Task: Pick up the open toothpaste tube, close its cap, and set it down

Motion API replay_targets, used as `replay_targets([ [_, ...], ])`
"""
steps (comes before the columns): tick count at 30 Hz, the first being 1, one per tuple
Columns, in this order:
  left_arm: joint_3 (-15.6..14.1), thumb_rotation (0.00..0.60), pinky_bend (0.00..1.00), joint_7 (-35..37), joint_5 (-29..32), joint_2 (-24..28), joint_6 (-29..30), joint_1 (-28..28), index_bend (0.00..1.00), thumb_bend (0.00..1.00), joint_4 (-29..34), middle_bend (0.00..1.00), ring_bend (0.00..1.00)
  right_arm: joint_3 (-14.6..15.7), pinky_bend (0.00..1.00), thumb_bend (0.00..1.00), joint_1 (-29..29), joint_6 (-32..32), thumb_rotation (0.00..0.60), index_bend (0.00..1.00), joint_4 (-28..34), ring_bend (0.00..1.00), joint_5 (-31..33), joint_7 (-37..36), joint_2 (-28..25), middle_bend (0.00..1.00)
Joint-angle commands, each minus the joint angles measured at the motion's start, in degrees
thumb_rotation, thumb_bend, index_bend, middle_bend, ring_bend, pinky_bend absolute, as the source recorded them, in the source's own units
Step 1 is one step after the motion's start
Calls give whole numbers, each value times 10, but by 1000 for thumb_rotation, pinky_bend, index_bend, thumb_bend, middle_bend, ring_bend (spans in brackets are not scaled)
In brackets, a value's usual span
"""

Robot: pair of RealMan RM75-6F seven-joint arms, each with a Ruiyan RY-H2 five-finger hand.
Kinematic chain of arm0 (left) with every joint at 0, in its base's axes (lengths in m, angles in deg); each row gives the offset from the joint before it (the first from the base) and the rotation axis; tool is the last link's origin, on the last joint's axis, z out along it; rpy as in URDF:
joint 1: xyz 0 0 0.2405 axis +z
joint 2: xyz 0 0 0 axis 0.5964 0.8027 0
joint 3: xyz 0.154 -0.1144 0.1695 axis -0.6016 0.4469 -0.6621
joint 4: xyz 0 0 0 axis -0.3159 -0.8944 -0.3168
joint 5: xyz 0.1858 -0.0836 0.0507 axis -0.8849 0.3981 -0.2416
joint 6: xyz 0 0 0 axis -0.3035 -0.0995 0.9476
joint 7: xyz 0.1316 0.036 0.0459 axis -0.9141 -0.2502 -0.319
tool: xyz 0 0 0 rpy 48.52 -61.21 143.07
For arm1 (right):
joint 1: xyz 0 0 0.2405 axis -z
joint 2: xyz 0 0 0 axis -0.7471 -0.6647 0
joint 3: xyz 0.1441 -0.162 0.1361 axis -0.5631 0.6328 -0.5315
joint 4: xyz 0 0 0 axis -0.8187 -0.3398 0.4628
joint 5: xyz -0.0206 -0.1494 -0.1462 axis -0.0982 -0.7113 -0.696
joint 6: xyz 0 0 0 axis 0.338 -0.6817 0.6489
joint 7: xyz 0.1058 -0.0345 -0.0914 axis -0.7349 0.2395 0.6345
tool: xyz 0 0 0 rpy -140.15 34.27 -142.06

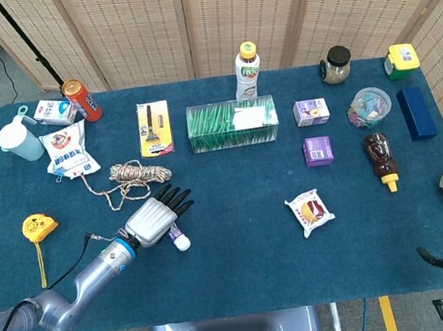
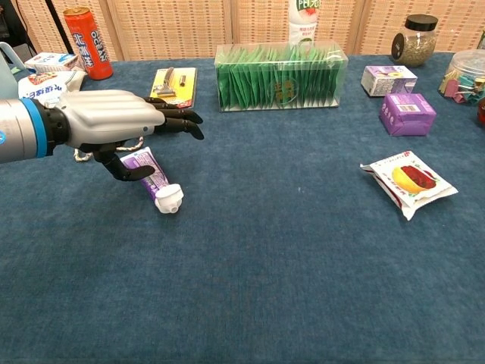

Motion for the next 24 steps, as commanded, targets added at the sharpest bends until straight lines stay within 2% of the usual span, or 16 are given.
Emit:
replay_targets([
  [1,-22,600,41,153,-106,1,42,30,131,459,-56,61,28,0,0,0,0,1,600,86,0,0,2,0,1,24],
  [4,-33,600,40,197,-128,0,43,34,131,458,-76,66,30,0,0,0,-1,2,600,86,0,0,1,3,2,24],
  [10,-39,600,40,226,-145,-4,39,38,131,457,-93,66,29,-1,0,0,-2,2,600,86,4,0,-1,7,2,24],
  [16,-41,600,40,210,-142,-15,23,42,129,456,-100,66,25,0,0,0,0,-1,600,86,5,0,-2,8,2,24],
  [24,-25,600,41,178,-123,-41,7,45,133,456,-109,66,28,1,0,0,2,-3,600,86,4,0,-2,4,1,24],
])
